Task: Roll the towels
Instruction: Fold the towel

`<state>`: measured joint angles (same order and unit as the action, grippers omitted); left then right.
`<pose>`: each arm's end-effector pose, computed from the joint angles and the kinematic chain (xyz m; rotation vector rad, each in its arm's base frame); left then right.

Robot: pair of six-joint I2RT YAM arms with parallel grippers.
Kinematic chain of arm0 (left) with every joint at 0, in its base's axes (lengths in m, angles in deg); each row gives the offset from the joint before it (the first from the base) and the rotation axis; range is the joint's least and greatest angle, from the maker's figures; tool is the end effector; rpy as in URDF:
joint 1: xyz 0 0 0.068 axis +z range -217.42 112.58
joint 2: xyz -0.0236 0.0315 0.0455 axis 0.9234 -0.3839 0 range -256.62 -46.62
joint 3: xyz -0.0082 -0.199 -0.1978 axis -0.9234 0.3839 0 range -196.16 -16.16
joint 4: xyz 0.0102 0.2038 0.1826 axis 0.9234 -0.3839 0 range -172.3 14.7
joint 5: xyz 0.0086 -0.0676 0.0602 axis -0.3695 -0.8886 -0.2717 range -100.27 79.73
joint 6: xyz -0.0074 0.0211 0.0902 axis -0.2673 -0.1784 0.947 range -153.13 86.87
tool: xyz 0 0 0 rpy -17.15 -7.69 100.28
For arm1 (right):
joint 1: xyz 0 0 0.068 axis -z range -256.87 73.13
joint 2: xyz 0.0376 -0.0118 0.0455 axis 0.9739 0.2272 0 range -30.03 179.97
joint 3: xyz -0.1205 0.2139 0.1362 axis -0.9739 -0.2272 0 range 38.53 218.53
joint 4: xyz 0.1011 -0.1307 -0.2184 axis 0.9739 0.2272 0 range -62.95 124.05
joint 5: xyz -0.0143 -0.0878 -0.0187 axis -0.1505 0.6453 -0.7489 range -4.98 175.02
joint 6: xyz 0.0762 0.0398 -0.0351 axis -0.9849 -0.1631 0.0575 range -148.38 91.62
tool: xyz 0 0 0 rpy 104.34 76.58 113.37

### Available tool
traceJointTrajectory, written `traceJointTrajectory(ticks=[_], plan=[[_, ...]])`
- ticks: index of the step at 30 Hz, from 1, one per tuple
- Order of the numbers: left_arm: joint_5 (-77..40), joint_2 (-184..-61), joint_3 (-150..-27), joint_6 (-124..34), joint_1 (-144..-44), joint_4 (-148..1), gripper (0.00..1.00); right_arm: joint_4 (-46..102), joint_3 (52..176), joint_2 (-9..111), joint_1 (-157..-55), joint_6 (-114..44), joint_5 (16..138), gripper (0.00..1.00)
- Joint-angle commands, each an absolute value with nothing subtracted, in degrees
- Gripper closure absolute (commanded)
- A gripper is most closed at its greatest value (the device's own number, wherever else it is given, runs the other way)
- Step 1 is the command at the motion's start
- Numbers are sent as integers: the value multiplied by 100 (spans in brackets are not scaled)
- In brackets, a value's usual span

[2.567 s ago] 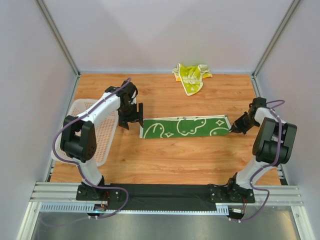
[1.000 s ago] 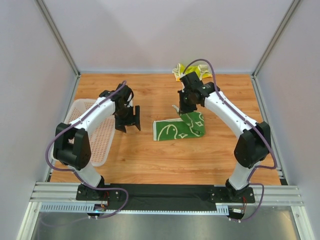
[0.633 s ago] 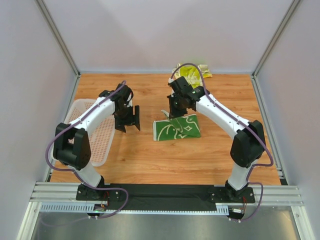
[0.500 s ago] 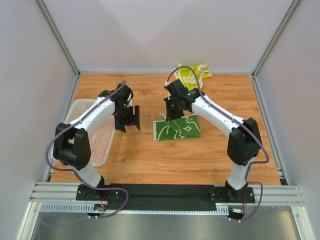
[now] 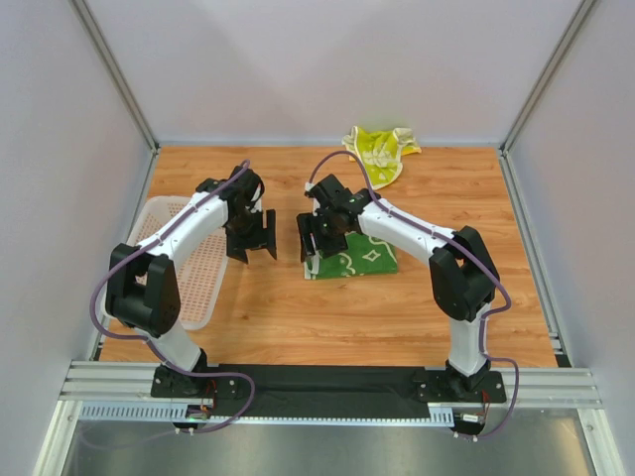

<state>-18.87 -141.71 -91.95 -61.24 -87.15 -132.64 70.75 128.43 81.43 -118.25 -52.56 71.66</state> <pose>0.3195 -0.1278 0.2034 -0.1913 2.9635 -0.3451 0.3224 0.3099 0.1868 -0.4967 2.7963 0.6169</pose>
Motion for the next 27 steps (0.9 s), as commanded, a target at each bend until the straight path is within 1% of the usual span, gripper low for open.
traceJointTrajectory(ticks=[1, 6, 10, 12, 14, 20, 22, 27], plan=[[-1774, -14189, -9464, -6011, -8676, -13436, 19, 6590, 13002, 7905, -11757, -5325, 6754, 34], [-1914, -14497, -9657, -6046, -8746, -13401, 19, 6528, 12625, 7326, -11291, -5361, 6613, 34], [-1923, -15084, -10184, -6072, -9140, -13410, 19, 6537, 11957, 6860, -10528, -5316, 6709, 41], [-1932, -15383, -10710, -6081, -9273, -13471, 20, 6528, 11624, 6780, -10272, -5299, 6701, 43], [-1950, -15841, -11297, -6099, -9413, -13647, 21, 6590, 11456, 6805, -9973, -5220, 6683, 46], [-2117, -16781, -12240, -6116, -9642, -13805, 24, 6485, 10911, 7209, -9559, -5141, 6674, 55], [-2204, -17010, -12329, -6142, -9678, -13840, 26, 6493, 10814, 7298, -9480, -5167, 6727, 58], [-2301, -17081, -12338, -6248, -9818, -13709, 29, 6379, 10427, 7377, -9322, -5158, 6701, 59]])
